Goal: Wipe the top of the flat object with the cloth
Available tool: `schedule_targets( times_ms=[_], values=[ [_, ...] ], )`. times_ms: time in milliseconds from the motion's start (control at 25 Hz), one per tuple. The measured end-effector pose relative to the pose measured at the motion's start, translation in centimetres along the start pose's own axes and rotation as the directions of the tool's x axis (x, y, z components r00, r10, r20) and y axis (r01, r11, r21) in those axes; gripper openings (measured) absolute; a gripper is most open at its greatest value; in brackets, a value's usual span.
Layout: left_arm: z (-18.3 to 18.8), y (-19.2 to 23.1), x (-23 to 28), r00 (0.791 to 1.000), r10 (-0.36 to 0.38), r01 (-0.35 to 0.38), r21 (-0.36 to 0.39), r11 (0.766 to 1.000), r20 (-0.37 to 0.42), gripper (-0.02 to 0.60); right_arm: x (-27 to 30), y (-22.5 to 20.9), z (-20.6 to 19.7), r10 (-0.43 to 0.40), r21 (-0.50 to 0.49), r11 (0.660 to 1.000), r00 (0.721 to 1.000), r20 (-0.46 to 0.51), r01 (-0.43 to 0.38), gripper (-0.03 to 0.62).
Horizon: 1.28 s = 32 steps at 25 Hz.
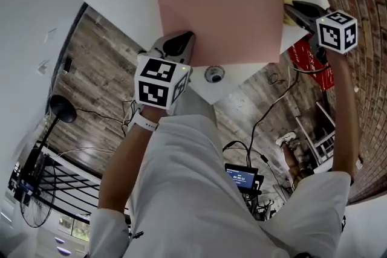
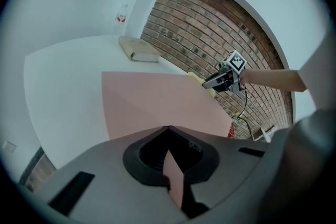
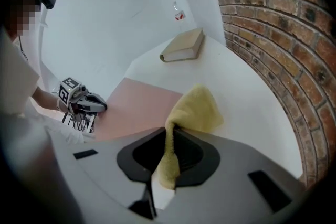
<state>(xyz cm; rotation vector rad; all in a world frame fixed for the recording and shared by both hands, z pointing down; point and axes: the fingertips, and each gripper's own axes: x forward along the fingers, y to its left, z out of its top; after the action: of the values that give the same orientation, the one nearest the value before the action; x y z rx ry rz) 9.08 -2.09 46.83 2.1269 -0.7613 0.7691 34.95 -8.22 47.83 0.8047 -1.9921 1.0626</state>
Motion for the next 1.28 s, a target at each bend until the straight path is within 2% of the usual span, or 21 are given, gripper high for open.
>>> schedule_targets(
  times_ms=[240, 800, 1120, 1280],
  values=[
    [-0.1, -0.2, 0.1, 1.0, 0.001, -0.001, 0.021, 1.0, -0.003, 0.018, -0.5, 0.7, -1.9, -0.026, 0.051, 0.998, 0.999, 0.021, 0.024, 0.051],
    [-0.1, -0.3, 0.2, 1.0, -0.01, 0.01, -0.004, 1.0, 0.004, 0.018, -1.9, 4.8, -9.6, -0.035, 0.164, 0.986, 0.999, 0.042, 0.028, 0.051],
    [-0.1, -0.3, 0.0, 1.0, -0.013, 0.013, -0.006, 1.0, 0.007, 0.017, -2.7, 7.8, -13.4, -0.049, 0.201, 0.979, 0.998, 0.042, 0.039, 0.052],
    [-0.1, -0.4, 0.0, 1.0, -0.026, 0.026, -0.013, 1.0, 0.007, 0.018, -3.2, 9.2, -15.3, -0.083, 0.204, 0.976, 0.996, 0.043, 0.073, 0.052]
  ],
)
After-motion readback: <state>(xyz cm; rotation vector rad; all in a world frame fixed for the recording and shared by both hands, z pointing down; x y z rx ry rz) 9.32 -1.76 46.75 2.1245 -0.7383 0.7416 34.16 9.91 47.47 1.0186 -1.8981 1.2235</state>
